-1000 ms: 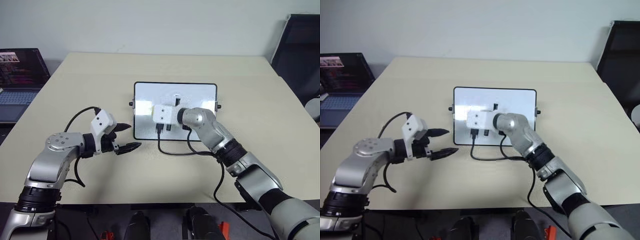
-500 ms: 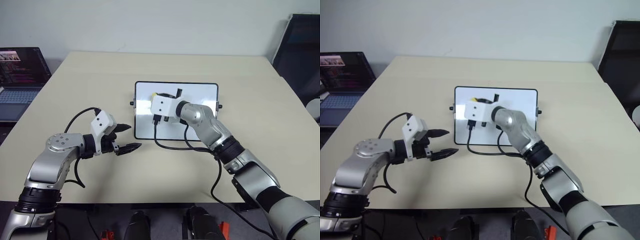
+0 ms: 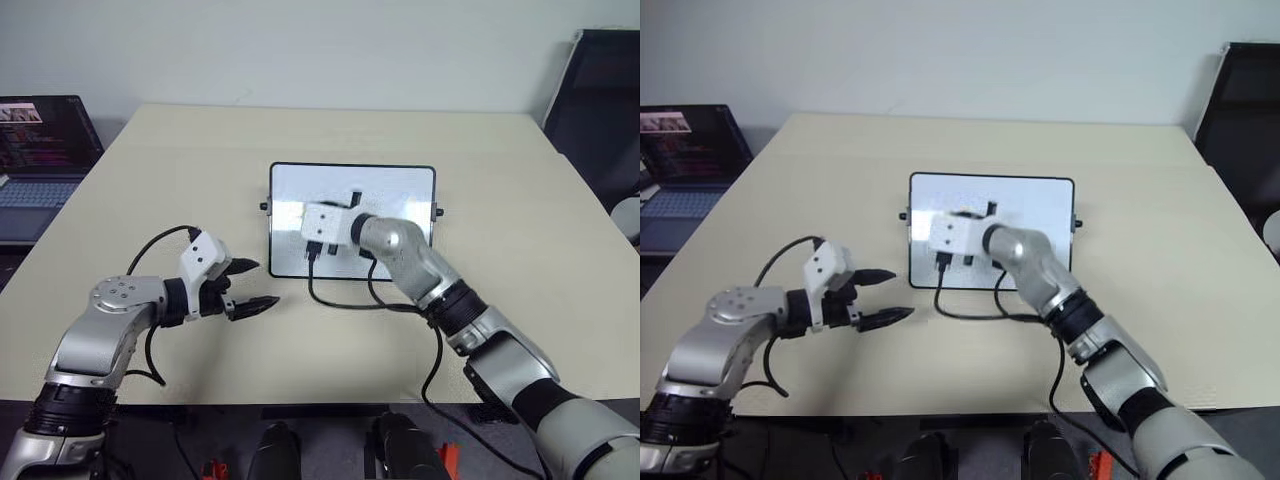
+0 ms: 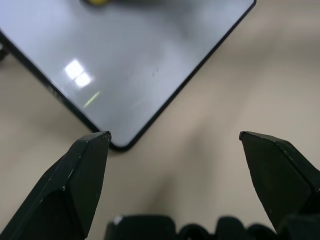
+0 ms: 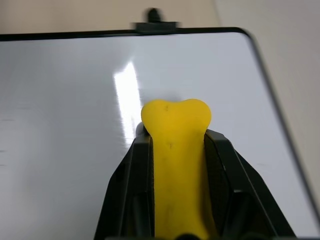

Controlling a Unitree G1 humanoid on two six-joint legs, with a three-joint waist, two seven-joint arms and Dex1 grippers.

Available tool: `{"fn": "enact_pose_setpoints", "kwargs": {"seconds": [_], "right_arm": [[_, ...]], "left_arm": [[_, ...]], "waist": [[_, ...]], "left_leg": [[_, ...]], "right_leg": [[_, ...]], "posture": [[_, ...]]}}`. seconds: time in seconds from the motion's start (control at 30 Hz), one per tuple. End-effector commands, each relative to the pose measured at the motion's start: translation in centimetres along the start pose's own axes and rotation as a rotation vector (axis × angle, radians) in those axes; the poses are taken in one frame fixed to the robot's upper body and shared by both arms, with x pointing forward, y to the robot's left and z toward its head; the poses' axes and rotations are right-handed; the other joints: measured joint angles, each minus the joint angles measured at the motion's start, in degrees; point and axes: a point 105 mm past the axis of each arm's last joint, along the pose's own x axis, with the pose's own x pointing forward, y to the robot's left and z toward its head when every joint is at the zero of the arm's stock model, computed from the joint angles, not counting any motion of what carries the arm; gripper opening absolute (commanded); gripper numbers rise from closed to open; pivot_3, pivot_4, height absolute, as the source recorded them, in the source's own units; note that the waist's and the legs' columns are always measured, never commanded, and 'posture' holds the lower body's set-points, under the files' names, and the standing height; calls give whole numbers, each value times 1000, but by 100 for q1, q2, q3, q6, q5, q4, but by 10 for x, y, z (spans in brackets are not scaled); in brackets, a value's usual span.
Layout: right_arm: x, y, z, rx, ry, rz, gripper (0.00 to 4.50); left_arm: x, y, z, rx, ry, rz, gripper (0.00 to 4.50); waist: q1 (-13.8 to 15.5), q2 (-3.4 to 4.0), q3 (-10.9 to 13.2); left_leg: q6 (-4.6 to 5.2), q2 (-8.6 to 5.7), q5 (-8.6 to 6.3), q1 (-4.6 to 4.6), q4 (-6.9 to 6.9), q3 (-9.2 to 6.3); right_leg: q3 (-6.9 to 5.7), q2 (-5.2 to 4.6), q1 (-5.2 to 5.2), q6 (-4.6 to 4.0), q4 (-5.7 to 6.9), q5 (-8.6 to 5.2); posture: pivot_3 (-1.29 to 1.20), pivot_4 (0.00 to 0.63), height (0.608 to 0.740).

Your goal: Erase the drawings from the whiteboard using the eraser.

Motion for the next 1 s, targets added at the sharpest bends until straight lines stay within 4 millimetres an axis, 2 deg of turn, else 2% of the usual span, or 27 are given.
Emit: {"fn": "enact_pose_setpoints", "kwargs": {"seconds": [0.03, 0.17, 0.3, 0.37, 0.5, 0.57, 0.67, 0.8, 0.9, 1.0], "right_arm": [[-2, 22, 4, -11, -27, 108, 994], [-6, 54, 9, -39, -50, 269, 994], [-9, 73, 10, -76, -45, 354, 994], [-5, 64, 11, -88, -47, 280, 994], [5, 20, 26, -78, -91, 26, 994], [8, 11, 29, -82, -101, -25, 994], [13, 10, 30, -81, -104, -31, 994], [14, 33, 22, -77, -82, 102, 994], [4, 66, 8, -62, -32, 309, 994], [-3, 74, 4, -48, -16, 364, 994]], "left_arm": [[-9, -1, 0, 81, 34, 5, 4500], [-11, -1, -2, 65, 36, 7, 4500], [-10, 0, 0, 60, 29, 11, 4500], [-10, 1, 1, 62, 28, 12, 4500], [-9, 1, 2, 64, 26, 9, 4500], [-8, 1, 2, 66, 26, 8, 4500], [-8, 1, 3, 68, 26, 3, 4500], [-7, 1, 4, 68, 23, -2, 4500], [-7, 2, 5, 68, 18, -5, 4500], [-6, 2, 6, 71, 13, -7, 4500]], "waist": [[-1, 0, 0], [-2, 1, 0], [0, 1, 0], [0, 1, 0], [-4, 1, 1], [0, 1, 1], [1, 0, 0], [-5, 1, 1], [-7, 1, 1], [2, 1, 1]], "left_leg": [[0, 0, 0, -1, -2, 1], [0, 0, -2, -1, -15, 1], [-1, 0, -1, -1, -11, 1], [-1, 0, -1, 0, -5, 1], [0, 0, -1, 3, -4, 1], [-1, 0, -1, 3, -4, 1], [-1, 0, -1, -1, -6, 1], [-1, 0, -2, -3, -18, 2], [0, 1, -2, -2, -19, 0], [0, 0, -2, -1, -15, 0]], "right_leg": [[0, 0, 0, 0, -1, -3], [-2, 0, -2, 6, 1, -13], [0, 0, -1, 4, 1, -14], [0, 0, 0, 3, 5, -13], [-1, 0, -3, -3, 10, -9], [-1, 0, -5, -4, 9, -8], [-1, 0, -3, -3, 1, -9], [-1, 0, -5, 6, 0, -14], [-2, 0, -3, 20, 1, -9], [-2, 0, -1, 3, 3, -18]], "posture": [[0, 150, 740], [0, 150, 740], [0, 150, 740], [0, 150, 740], [0, 150, 740], [0, 150, 740], [0, 150, 740], [0, 150, 740], [0, 150, 740], [0, 150, 740]]}}
